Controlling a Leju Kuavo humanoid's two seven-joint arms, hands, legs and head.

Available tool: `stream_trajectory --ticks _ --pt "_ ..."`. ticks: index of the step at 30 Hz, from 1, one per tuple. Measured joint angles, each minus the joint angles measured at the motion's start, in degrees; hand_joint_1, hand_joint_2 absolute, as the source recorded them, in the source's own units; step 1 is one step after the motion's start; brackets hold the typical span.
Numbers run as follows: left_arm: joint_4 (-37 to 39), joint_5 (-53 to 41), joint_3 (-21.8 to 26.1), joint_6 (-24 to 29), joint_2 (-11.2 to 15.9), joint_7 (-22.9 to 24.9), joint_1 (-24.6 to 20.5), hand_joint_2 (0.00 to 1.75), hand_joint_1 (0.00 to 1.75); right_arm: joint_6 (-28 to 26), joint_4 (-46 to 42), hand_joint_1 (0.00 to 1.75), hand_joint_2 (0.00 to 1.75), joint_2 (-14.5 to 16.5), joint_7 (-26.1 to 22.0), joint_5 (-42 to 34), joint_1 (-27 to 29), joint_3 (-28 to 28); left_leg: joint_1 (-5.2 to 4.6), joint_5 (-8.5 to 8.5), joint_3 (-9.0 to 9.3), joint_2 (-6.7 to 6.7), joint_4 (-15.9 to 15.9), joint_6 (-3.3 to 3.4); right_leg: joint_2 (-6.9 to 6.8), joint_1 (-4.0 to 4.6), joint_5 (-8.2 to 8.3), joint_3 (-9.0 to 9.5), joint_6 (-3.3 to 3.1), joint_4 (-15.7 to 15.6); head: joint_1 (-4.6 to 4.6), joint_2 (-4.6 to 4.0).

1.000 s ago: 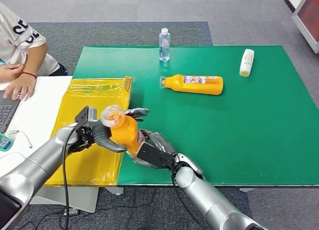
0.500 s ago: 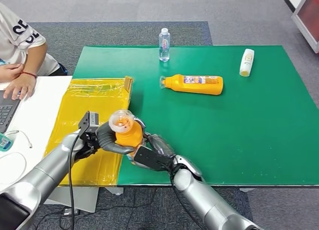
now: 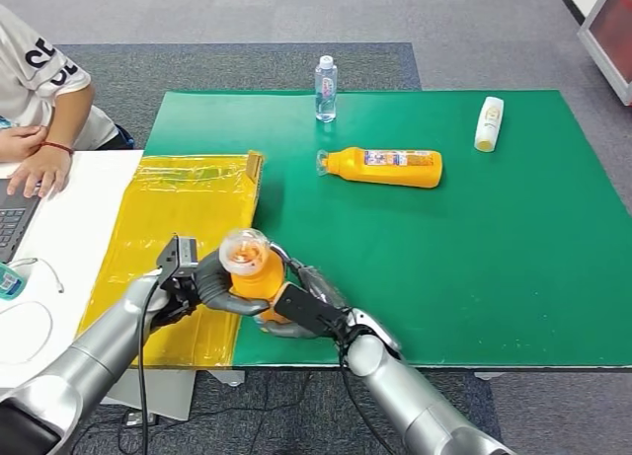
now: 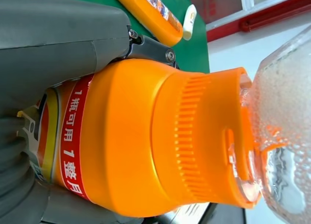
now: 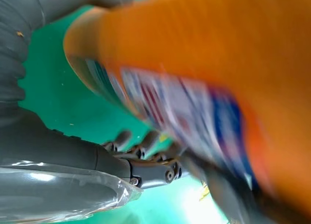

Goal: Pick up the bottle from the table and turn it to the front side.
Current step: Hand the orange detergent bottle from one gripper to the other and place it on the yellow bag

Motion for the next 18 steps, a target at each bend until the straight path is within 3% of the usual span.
stream_trajectory --ticks 7,18 --pt "-4.79 -7.4 -0.02 8.21 0.21 1.8 1.42 1.75 1.75 0.69 -1.88 0.0 1.75 -0.75 -0.89 -3.39 0.89 -4.06 0.0 0.0 0.0 0.0 0.0 0.0 0.0 0.0 0.0 0.01 0.0 0.0 -0.01 0.0" --pt "-19.14 -22.37 -1.33 23.79 1.65 11.4 4.87 1.75 1.75 0.64 -11.2 0.0 1.75 -5.57 1.15 -2.65 4.68 -15.78 -0.01 -0.1 0.05 -0.02 0.0 0.03 -0.01 -0.03 -0.05 0.09 0.07 -0.03 0.01 0.0"
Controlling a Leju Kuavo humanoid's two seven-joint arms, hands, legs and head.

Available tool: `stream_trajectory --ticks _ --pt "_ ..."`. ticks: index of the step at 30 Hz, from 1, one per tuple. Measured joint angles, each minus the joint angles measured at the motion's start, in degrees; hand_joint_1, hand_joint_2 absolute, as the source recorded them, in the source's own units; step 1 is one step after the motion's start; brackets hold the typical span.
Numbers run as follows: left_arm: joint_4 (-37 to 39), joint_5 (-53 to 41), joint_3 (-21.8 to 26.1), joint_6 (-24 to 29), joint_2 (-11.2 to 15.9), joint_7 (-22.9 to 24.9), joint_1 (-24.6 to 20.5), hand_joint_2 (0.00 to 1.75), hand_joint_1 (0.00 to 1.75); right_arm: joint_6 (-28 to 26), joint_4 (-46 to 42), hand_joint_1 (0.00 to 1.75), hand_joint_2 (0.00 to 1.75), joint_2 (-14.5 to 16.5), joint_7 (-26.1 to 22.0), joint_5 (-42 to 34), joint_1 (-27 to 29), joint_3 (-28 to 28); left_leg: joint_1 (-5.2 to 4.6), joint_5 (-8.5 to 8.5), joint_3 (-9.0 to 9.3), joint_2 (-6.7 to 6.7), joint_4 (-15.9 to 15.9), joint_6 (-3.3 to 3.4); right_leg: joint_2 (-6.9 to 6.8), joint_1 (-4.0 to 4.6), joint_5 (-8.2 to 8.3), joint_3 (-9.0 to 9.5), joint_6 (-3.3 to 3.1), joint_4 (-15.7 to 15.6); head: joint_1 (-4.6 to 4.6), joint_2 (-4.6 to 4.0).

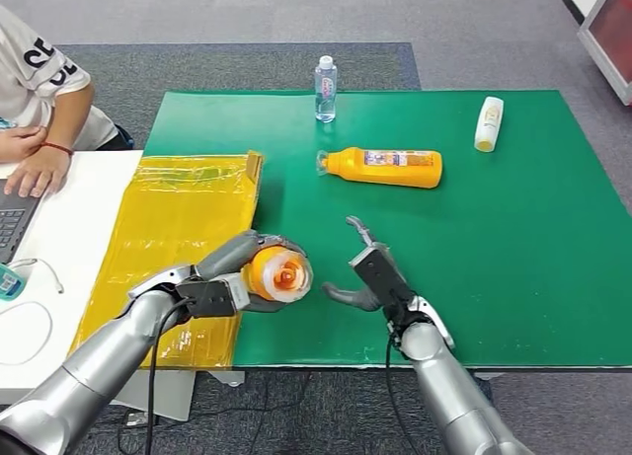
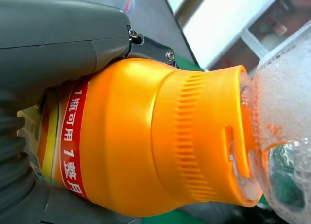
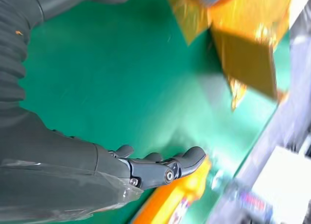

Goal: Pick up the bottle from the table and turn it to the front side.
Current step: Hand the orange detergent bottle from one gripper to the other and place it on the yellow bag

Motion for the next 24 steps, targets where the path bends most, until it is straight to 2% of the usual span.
stream_trajectory --ticks 5,9,14,20,24 --pt "-4.37 -10.08 -2.05 5.73 0.73 6.3 0.04 1.75 1.75 0.84 -6.4 0.0 1.75 -1.86 0.03 -0.32 2.36 -6.92 0.0 -0.02 0.02 0.0 0.0 0.01 0.0 0.0 -0.02 0.01 0.01 0.0 -0.01 0.0" --pt "-4.95 -15.25 -4.71 6.49 1.15 10.38 -1.76 1.75 1.75 2.48 -11.4 0.0 1.75 -2.64 -0.04 -0.48 3.11 -12.01 0.0 0.0 0.01 0.0 0.0 0.01 0.0 0.0 0.0 0.0 0.01 0.0 -0.01 0.0" --pt "-3.63 -15.16 -8.37 3.49 2.25 12.28 -7.11 1.75 1.75 3.87 -14.94 0.0 1.75 -2.88 0.11 0.17 2.96 -15.61 0.0 0.05 0.0 0.0 0.0 -0.02 0.01 0.0 0.05 -0.02 -0.02 0.01 0.01 0.0" --pt "-1.29 -12.79 -11.22 0.57 3.96 12.71 -12.49 1.75 1.75 4.17 -15.57 0.0 1.75 -2.88 -0.02 0.72 2.66 -16.01 0.01 0.09 -0.04 0.02 0.0 -0.04 0.01 0.02 0.1 -0.09 -0.08 0.02 -0.01 0.0" --pt "2.54 -8.92 -13.81 -4.3 5.55 13.17 -17.04 1.75 1.75 4.15 -15.07 0.0 1.75 -2.76 -0.35 1.71 2.08 -15.45 0.01 0.11 -0.11 0.02 0.0 -0.04 0.02 0.03 0.11 -0.13 -0.09 0.03 0.01 0.0"
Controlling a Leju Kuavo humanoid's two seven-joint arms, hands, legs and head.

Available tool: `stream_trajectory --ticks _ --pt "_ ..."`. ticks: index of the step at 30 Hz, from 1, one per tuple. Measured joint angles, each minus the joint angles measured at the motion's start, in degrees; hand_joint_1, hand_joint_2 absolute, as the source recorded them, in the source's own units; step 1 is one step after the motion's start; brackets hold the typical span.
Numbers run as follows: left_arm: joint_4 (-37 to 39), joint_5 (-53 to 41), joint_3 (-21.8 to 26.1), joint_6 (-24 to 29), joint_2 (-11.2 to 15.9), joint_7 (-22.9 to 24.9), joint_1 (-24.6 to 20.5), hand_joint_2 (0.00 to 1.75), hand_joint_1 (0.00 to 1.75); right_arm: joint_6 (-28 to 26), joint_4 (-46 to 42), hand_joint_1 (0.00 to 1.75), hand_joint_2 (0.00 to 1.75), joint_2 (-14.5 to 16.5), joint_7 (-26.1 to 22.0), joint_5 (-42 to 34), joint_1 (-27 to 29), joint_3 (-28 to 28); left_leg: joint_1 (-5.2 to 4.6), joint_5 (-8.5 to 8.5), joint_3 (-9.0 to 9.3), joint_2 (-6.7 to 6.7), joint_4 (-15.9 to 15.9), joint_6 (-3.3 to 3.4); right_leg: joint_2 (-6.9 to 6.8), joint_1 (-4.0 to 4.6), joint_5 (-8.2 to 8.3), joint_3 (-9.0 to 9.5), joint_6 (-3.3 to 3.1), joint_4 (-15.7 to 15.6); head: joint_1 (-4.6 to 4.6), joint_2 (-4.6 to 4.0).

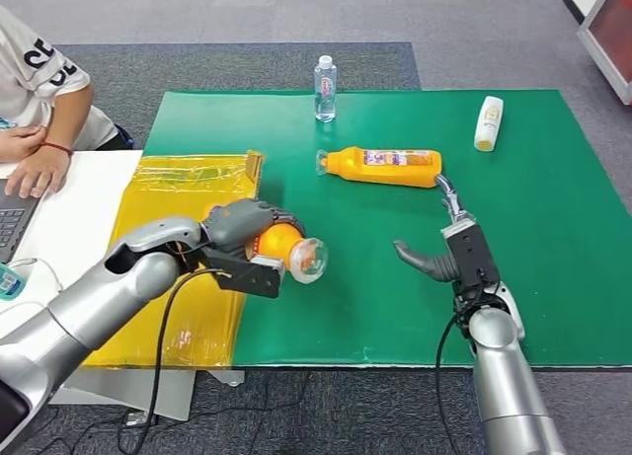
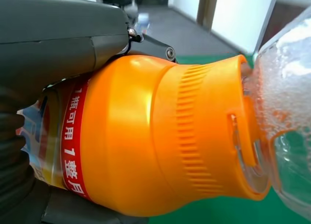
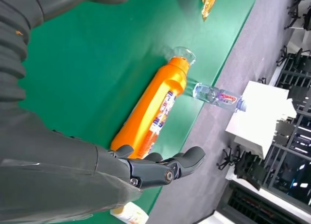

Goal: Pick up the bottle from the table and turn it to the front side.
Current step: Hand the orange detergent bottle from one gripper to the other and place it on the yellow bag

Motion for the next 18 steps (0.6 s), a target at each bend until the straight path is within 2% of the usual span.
stream_trajectory --ticks 7,12,15,18 --pt "8.48 7.93 -5.97 -10.93 3.82 -3.64 -8.46 1.75 1.75 -0.02 3.55 0.0 1.75 1.14 -0.52 0.44 -2.27 3.04 0.01 0.07 0.0 0.02 0.0 -0.03 0.0 0.02 0.04 -0.02 -0.02 0.04 -0.01 0.0" --pt "10.36 22.06 -13.28 -22.45 8.53 -4.81 -14.61 1.75 1.75 0.39 7.51 0.0 1.75 2.09 -1.28 -0.37 -4.96 6.12 0.01 0.08 0.02 0.02 0.0 -0.03 0.02 0.02 0.03 0.0 -0.02 0.06 -0.02 0.0" --pt "10.54 28.7 -18.62 -23.48 11.4 -4.73 -17.89 1.75 1.75 0.03 9.78 0.0 1.75 2.66 -1.4 -1.02 -6.37 8.41 0.01 0.07 0.04 0.02 0.0 -0.04 0.02 0.01 0.01 0.01 -0.04 0.06 -0.02 0.0" --pt "11.26 31.05 -22.61 -20.85 13.55 -4.89 -19.8 1.75 1.75 -0.36 11.16 0.0 1.75 2.84 -1.4 -1.26 -7.24 10.16 0.01 0.07 0.05 0.02 0.0 -0.04 0.01 0.02 0.0 0.01 -0.05 0.06 -0.01 0.0"
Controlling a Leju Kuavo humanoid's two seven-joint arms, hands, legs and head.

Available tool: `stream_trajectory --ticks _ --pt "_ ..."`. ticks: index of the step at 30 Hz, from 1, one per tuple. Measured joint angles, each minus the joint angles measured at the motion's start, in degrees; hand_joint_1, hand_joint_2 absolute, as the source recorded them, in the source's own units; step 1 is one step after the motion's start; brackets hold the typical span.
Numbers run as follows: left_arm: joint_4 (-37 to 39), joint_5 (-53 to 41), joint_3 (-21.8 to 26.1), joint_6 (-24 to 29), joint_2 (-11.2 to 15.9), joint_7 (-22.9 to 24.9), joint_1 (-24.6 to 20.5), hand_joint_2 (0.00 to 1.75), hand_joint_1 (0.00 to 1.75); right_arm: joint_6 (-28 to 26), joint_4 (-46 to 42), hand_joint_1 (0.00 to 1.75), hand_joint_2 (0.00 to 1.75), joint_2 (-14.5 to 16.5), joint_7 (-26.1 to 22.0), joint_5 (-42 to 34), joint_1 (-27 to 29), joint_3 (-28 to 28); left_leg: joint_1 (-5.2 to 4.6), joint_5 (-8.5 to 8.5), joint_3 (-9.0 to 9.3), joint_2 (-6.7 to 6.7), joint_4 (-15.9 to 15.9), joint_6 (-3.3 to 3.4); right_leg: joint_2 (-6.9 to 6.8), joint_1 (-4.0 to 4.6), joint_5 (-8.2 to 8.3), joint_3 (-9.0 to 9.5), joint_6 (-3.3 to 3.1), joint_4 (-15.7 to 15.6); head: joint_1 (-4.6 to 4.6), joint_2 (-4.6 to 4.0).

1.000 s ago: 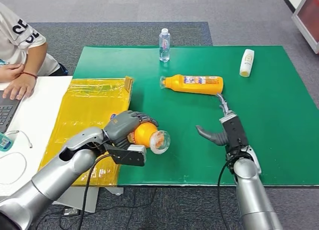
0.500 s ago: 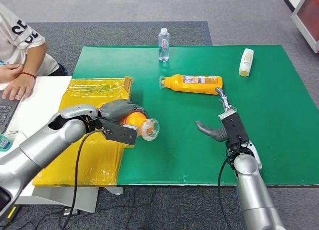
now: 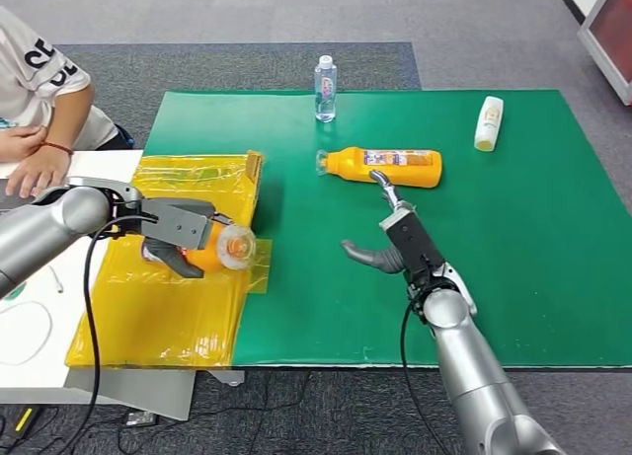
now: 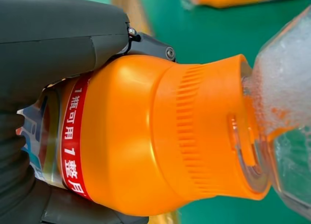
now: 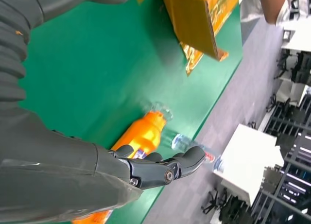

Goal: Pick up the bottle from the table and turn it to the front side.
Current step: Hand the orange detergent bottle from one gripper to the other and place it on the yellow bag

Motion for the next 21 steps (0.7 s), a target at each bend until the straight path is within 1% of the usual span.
stream_trajectory --ticks 5,13,21 --pt "2.1 -0.03 -3.76 5.61 1.68 -1.58 -0.6 1.75 1.75 -0.4 0.8 0.0 1.75 0.38 0.01 -0.2 -0.36 1.73 0.0 0.0 -0.01 -0.01 0.0 0.0 0.0 0.0 -0.01 0.0 0.0 0.0 -0.01 0.0" --pt "3.69 -1.12 -6.72 8.06 3.21 -1.95 -0.44 1.75 1.75 -0.65 1.71 0.0 1.75 0.76 0.08 -0.19 -0.45 2.89 0.0 0.01 -0.04 -0.01 0.0 0.01 -0.02 0.0 0.0 -0.01 0.0 0.0 -0.01 0.0" --pt "4.81 -2.93 -7.14 10.88 3.42 -1.89 1.07 1.75 1.75 -0.71 2.62 0.0 1.75 0.88 0.2 -0.18 -0.44 3.31 0.0 0.01 -0.04 -0.01 0.0 0.01 -0.01 0.0 0.01 -0.03 -0.01 0.0 -0.01 0.0"
